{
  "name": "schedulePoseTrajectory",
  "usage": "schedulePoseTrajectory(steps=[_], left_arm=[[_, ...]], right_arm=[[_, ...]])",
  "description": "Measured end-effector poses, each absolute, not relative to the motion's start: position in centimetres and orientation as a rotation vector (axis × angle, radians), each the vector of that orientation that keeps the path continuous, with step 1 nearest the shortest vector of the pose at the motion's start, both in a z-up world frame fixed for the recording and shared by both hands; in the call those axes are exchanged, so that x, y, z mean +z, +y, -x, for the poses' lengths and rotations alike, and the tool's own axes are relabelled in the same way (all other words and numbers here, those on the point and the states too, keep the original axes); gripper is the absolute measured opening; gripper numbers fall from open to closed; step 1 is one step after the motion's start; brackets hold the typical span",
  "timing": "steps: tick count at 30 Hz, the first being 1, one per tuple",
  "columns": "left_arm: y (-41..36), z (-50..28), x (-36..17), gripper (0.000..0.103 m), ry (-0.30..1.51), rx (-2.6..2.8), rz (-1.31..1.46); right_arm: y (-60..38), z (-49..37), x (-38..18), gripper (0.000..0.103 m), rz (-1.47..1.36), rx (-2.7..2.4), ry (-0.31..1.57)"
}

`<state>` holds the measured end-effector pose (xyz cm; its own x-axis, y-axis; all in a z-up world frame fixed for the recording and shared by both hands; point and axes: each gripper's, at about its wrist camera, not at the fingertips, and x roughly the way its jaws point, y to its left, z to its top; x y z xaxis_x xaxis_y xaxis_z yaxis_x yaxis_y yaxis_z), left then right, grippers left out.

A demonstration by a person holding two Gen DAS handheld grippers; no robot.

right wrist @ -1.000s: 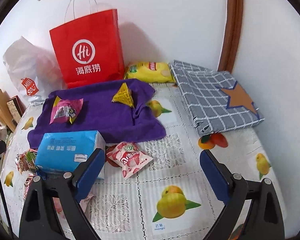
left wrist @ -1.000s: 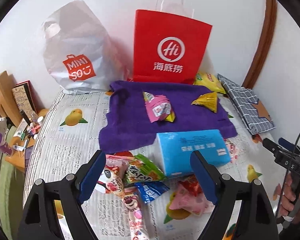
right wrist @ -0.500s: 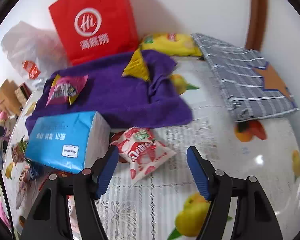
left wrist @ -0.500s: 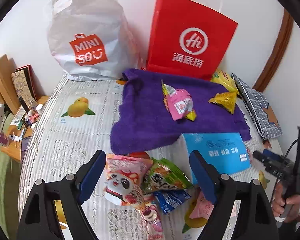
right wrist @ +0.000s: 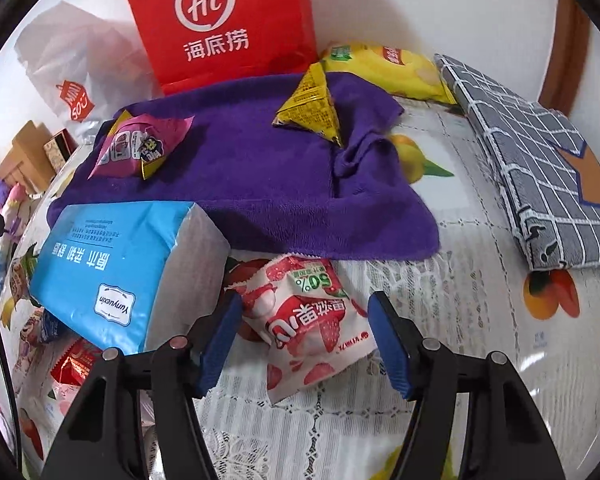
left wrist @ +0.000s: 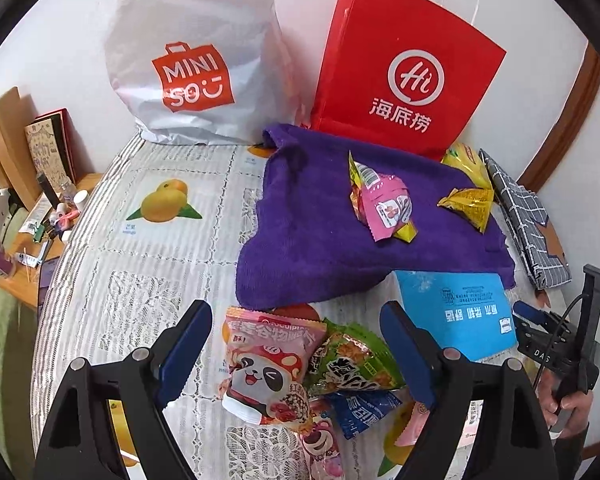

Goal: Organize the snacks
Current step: 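Grasp the white-and-red strawberry snack bag with the right tool, then grasp the panda-print snack bag with the left tool while the right tool holds the strawberry bag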

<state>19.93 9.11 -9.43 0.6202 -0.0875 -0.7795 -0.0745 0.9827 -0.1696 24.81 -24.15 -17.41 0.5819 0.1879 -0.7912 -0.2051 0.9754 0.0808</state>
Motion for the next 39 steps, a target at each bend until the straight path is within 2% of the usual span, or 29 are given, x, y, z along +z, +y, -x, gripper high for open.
schedulePoseTrajectory(steps=[4, 5, 6, 12, 24, 29, 32, 39], left_arm=[[8.8, -19.9, -9.4, 0.086, 0.902, -0.019, 0.186], [8.8, -19.8, -9.4, 0.086, 0.901, -0.021, 0.186], [8.8, -19.7, -9.3, 0.086, 0.901, -0.022, 0.187], [8.7, -18.9, -9.0, 0.086, 0.893, -0.03, 0.198], [8.7, -17.3, -8.6, 0.086, 0.877, -0.042, 0.21], [8.7, -16.6, -8.5, 0.086, 0.874, -0.035, 0.194], [9.0, -16.1, -8.4, 0.086, 0.873, -0.025, 0.187], [10.1, -15.2, -8.9, 0.086, 0.886, 0.014, 0.19]], right_arm=[[-24.0, -24.6, -17.7, 0.065, 0.055, 0.248, 0.927], [-24.0, -24.5, -17.9, 0.062, 0.059, 0.245, 0.936], [-24.0, -24.4, -17.9, 0.053, 0.059, 0.241, 0.94], [-24.2, -23.1, -17.6, 0.048, 0.045, 0.233, 0.946], [-26.3, -18.8, -17.3, 0.05, 0.002, 0.169, 0.963], [-26.0, -19.0, -17.8, 0.054, 0.022, 0.149, 0.974], [-25.6, -19.4, -18.0, 0.06, 0.022, 0.151, 0.969], [-24.8, -19.9, -18.9, 0.06, 0.057, 0.126, 0.975]])
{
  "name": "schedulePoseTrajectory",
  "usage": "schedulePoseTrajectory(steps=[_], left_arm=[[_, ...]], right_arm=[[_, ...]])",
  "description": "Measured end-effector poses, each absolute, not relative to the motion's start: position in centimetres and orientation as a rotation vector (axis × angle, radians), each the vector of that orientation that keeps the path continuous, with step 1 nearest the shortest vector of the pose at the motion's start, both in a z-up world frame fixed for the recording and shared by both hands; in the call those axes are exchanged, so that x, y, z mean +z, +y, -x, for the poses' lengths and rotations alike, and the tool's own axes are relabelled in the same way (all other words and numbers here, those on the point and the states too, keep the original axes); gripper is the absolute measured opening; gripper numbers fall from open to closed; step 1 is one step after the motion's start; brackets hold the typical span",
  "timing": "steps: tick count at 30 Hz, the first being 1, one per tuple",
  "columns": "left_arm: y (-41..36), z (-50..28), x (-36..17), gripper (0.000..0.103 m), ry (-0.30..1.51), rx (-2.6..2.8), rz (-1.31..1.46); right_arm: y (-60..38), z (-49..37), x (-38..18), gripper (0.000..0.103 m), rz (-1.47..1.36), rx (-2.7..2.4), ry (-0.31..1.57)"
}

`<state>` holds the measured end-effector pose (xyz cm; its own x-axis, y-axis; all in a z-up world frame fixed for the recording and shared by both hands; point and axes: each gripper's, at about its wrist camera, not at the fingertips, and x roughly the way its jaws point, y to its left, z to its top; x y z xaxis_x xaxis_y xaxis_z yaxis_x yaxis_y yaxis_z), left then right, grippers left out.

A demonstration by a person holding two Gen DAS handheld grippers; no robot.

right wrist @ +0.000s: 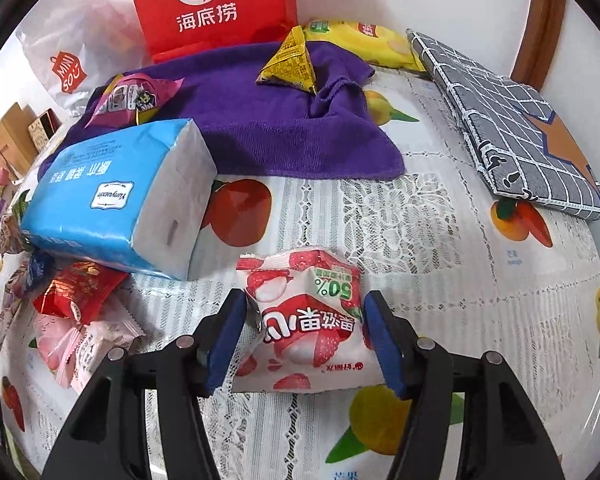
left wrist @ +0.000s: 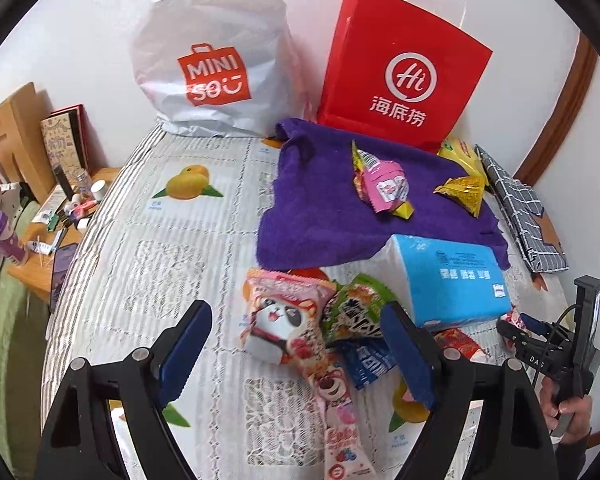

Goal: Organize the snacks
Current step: 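Grasp the panda-print snack bag with the left tool while the right tool holds the strawberry bag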

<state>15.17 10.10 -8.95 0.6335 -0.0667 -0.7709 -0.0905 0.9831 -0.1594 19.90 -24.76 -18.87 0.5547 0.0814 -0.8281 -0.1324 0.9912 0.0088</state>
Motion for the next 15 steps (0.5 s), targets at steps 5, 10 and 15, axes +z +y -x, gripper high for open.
schedulePoseTrajectory(steps=[5, 10, 15], left_arm=[[10.4, -14.9, -9.8, 0.086, 0.907, 0.03, 0.193], [10.3, -14.9, -10.7, 0.086, 0.926, 0.03, 0.19], [10.2, -15.3, -11.0, 0.086, 0.929, 0.023, 0.181]], right_arm=[[-24.6, -19.8, -18.8, 0.054, 0.077, 0.127, 0.965], [-24.8, -19.5, -18.4, 0.053, 0.064, 0.128, 0.958], [-24.9, -19.2, -17.9, 0.053, 0.056, 0.125, 0.948]])
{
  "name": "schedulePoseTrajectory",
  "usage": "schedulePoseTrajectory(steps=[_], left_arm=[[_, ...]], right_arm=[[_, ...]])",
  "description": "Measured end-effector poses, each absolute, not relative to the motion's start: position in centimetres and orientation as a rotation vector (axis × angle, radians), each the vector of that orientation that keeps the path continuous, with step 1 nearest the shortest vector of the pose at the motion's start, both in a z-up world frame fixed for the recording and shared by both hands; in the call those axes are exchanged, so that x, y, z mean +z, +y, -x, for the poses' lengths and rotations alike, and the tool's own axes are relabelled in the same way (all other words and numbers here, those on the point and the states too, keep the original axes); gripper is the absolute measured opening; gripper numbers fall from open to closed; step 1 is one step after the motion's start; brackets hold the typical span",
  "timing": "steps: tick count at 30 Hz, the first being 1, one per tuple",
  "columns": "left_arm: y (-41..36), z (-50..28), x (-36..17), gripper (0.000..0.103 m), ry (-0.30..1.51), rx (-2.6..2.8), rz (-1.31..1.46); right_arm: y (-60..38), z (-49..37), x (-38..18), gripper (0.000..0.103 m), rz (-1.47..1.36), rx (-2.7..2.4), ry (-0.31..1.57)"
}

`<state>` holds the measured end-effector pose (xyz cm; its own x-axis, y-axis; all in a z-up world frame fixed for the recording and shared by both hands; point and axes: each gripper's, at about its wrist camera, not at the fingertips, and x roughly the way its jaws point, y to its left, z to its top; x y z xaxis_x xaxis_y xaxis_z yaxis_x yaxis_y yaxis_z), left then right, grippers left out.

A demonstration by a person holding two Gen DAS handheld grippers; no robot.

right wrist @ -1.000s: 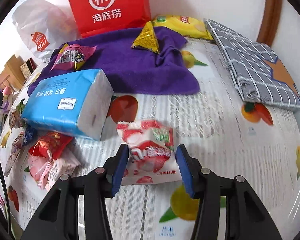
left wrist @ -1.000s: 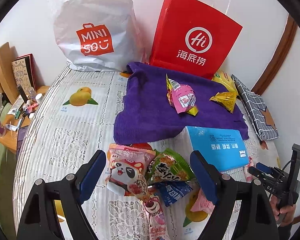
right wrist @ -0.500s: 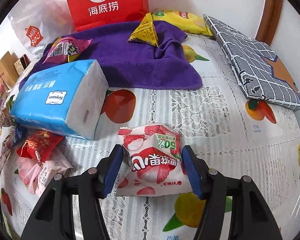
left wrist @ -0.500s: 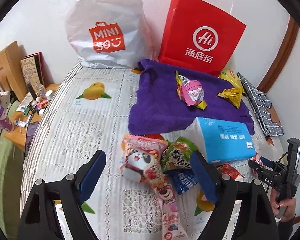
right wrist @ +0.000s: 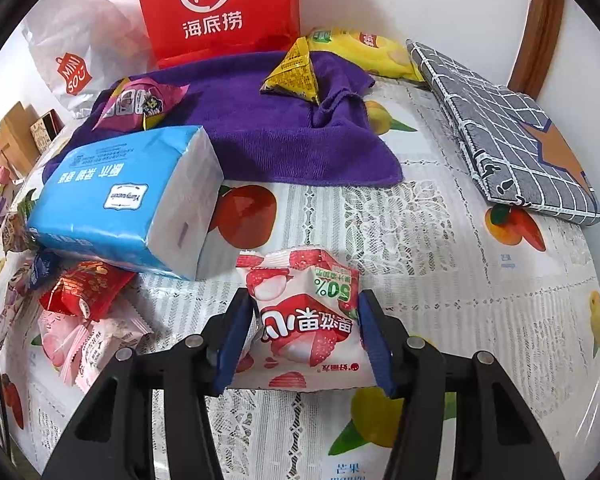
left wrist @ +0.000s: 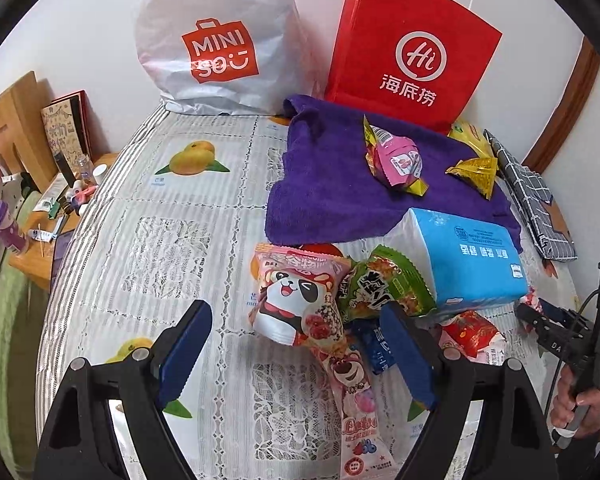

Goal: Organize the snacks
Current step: 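Grasp the panda-print snack bag with the left tool while the right tool holds the strawberry bag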

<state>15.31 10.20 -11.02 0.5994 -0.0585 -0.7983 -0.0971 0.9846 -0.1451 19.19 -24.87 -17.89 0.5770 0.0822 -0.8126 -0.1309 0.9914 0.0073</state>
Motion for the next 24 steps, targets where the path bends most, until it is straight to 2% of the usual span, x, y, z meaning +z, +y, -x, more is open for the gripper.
schedulePoseTrajectory(steps=[24], left_arm=[[11.4, -19.0, -13.9, 0.083, 0.979, 0.012, 0.178]], right_arm=[[-27.7, -19.8, -15.4, 0.053, -0.014, 0.064, 0.928]])
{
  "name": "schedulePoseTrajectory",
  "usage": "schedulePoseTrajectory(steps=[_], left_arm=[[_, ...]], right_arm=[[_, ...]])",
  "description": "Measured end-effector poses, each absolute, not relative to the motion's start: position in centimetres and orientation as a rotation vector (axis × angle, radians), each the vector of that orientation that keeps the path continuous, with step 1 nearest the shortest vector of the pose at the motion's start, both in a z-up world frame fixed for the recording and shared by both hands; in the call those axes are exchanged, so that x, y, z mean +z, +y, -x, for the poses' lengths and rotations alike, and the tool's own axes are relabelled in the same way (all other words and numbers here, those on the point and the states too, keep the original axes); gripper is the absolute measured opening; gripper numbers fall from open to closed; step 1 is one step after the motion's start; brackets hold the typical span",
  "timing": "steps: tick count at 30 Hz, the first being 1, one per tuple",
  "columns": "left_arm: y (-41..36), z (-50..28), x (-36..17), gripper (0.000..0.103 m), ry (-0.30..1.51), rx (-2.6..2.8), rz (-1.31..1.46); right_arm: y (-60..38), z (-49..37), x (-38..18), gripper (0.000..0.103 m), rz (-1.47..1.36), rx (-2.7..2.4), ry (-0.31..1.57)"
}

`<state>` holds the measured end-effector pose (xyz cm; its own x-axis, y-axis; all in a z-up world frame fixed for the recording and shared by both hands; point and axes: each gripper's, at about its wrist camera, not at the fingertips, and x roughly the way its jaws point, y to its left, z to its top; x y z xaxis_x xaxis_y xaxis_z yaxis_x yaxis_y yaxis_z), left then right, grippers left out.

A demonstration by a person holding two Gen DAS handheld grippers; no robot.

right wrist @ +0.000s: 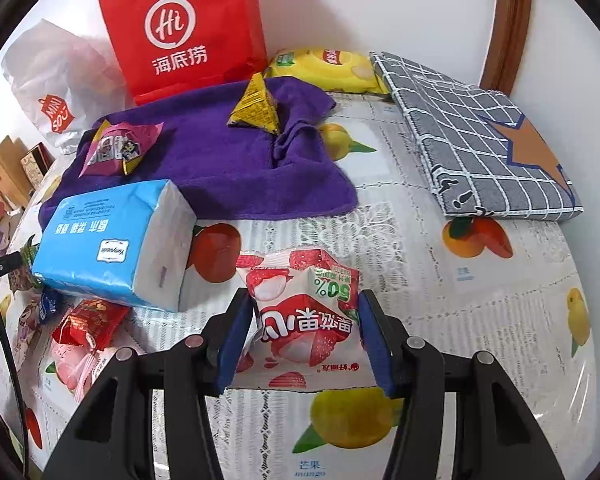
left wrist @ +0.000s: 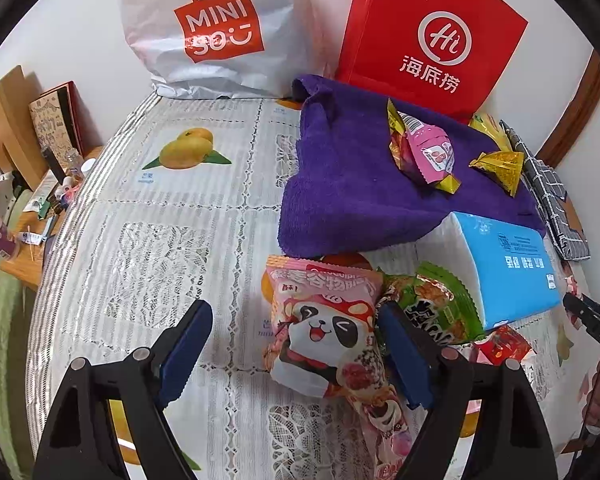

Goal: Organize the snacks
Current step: 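Grasp the panda-print snack bag with the left tool while the right tool holds the strawberry bag, then lift the panda bag with the left tool while the right tool holds the strawberry bag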

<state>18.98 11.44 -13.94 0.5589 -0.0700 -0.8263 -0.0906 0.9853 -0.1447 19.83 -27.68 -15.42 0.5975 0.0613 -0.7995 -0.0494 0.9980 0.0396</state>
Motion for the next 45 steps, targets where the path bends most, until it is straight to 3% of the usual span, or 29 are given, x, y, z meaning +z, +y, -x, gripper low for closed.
schedulePoseTrajectory(steps=[13, 36, 45], left_arm=[[11.3, -19.7, -14.8, 0.078, 0.999, -0.023, 0.197], [11.2, -20.2, -15.4, 0.053, 1.021, -0.055, 0.217], [11.5, -19.9, -15.3, 0.051, 1.021, -0.057, 0.229]], right_arm=[[-27.4, -20.1, -14.4, 0.053, -0.009, 0.048, 0.915], [-26.5, -20.2, -14.1, 0.053, 0.005, 0.043, 0.914], [-26.5, -20.0, -13.9, 0.053, 0.007, 0.044, 0.91]])
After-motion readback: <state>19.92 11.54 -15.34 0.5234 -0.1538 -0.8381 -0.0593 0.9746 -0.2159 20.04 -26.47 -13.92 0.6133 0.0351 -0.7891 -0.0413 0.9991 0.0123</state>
